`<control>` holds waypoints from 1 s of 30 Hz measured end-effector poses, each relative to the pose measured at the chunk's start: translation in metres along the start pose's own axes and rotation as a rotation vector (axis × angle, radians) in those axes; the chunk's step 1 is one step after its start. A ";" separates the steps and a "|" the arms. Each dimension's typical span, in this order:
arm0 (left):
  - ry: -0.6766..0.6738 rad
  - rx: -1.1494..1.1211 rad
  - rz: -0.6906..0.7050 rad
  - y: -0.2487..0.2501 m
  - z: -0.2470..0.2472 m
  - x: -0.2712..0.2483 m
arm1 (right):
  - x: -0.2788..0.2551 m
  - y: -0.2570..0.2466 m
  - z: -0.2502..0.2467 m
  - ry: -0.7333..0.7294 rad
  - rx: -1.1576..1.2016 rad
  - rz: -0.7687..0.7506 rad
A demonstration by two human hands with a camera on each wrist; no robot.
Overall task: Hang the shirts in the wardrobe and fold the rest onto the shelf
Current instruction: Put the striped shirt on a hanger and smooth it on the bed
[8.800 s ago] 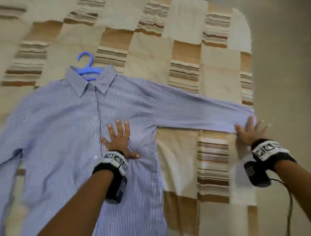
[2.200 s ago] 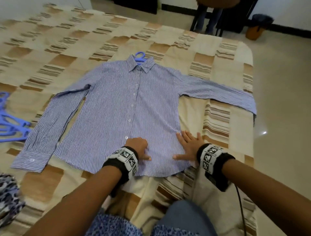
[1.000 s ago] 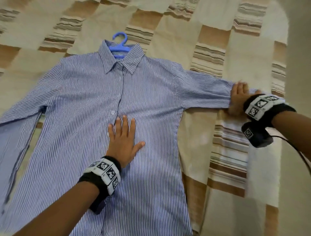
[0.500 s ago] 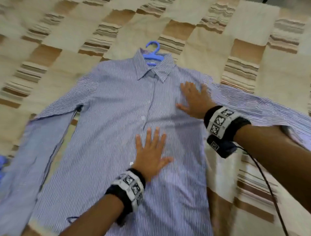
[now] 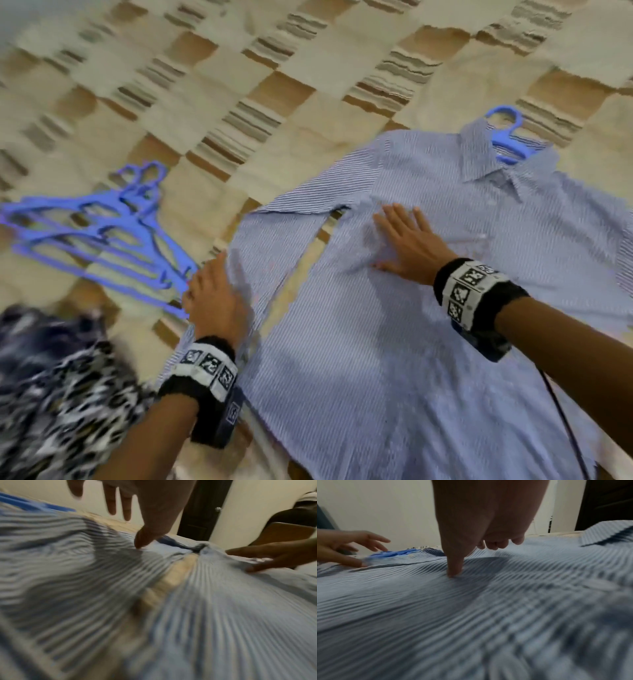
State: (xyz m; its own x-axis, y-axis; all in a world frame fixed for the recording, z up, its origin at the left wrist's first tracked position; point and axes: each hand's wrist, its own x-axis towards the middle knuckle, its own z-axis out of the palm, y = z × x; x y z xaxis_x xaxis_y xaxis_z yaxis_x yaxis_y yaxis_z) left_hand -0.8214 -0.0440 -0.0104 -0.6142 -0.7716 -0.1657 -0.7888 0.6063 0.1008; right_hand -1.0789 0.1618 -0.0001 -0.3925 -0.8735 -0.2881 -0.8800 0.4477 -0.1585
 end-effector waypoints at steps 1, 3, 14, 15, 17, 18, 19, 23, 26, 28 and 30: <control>-0.071 -0.043 -0.083 -0.015 -0.002 0.006 | 0.014 -0.011 -0.006 0.016 -0.026 -0.015; -0.141 -0.150 -0.098 -0.034 -0.007 0.014 | 0.039 -0.032 -0.015 -0.063 -0.110 -0.010; -0.335 -0.075 -0.090 -0.105 -0.015 0.078 | 0.106 -0.110 -0.002 0.025 -0.530 -0.254; -0.312 -0.079 -0.124 -0.113 -0.019 0.087 | 0.108 -0.109 0.003 0.011 -0.544 -0.246; -0.270 -0.047 -0.194 -0.138 -0.030 0.103 | 0.110 -0.111 0.004 0.026 -0.589 -0.234; -0.254 -0.013 -0.204 -0.154 -0.036 0.110 | 0.111 -0.114 0.002 0.031 -0.598 -0.237; -0.244 0.020 -0.213 -0.172 -0.041 0.117 | 0.111 -0.118 -0.003 0.011 -0.598 -0.239; -0.298 0.159 -0.327 -0.218 -0.054 0.137 | 0.120 -0.121 -0.009 -0.159 -0.644 -0.218; -0.344 0.335 -0.363 -0.196 -0.063 0.133 | 0.130 -0.124 -0.010 -0.140 -0.642 -0.214; -0.382 0.297 -0.204 -0.156 -0.071 0.116 | 0.133 -0.123 -0.009 -0.134 -0.656 -0.230; -0.552 0.007 -0.061 -0.111 -0.072 0.089 | 0.133 -0.127 -0.017 -0.160 -0.699 -0.251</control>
State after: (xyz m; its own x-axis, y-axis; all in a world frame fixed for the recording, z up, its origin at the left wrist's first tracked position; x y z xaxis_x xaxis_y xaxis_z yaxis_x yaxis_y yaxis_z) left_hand -0.7903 -0.1942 0.0338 -0.4627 -0.5912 -0.6607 -0.8215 0.5660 0.0689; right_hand -1.0241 -0.0144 -0.0025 -0.1610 -0.8710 -0.4642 -0.9234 -0.0331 0.3823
